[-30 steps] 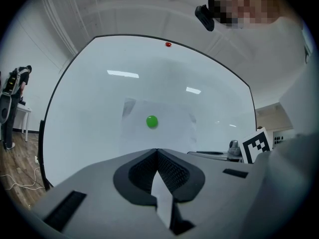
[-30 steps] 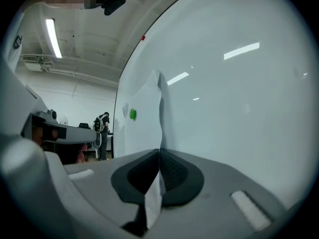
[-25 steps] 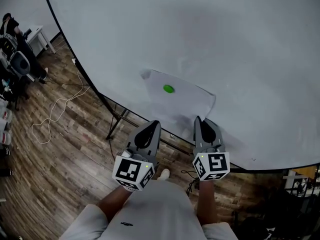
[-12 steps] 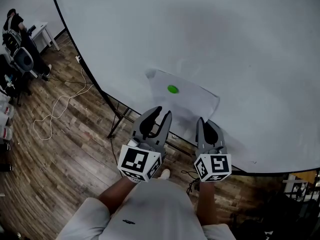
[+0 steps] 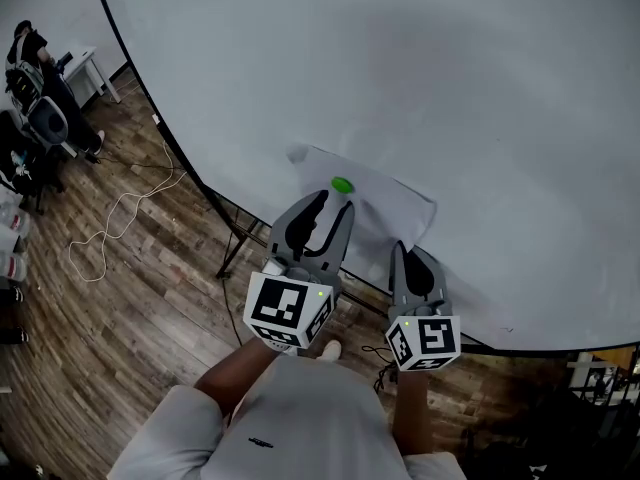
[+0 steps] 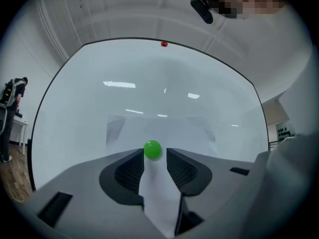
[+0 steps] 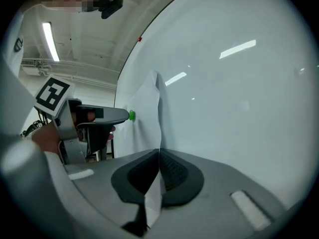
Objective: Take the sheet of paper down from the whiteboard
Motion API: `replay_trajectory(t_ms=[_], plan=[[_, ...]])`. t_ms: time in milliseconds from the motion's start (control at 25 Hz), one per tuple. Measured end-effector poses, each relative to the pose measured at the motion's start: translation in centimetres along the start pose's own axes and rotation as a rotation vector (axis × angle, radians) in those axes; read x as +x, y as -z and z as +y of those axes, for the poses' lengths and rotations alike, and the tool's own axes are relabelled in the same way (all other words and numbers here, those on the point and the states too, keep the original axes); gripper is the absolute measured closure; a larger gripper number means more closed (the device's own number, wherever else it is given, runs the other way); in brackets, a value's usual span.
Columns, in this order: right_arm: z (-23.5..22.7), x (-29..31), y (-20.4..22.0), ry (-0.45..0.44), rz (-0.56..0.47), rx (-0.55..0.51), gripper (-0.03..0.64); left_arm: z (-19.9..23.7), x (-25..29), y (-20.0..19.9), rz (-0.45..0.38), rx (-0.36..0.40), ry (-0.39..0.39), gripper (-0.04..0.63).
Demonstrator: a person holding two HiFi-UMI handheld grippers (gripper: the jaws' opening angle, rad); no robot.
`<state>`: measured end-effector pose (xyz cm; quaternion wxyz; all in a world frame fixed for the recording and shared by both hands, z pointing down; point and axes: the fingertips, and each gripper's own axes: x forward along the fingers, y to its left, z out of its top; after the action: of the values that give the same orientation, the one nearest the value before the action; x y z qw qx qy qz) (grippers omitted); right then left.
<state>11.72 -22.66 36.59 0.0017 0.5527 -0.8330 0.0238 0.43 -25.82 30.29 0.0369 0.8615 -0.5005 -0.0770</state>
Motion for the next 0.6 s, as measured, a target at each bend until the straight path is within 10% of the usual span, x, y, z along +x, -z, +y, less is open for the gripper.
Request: replay_trajectory(t_ms=[600], plan=[[0.1, 0.1, 0.0, -0.020, 0.002, -0.013, 0.606, 0.3, 1.9, -0.4, 0.001, 0.021, -0.025, 0.466]])
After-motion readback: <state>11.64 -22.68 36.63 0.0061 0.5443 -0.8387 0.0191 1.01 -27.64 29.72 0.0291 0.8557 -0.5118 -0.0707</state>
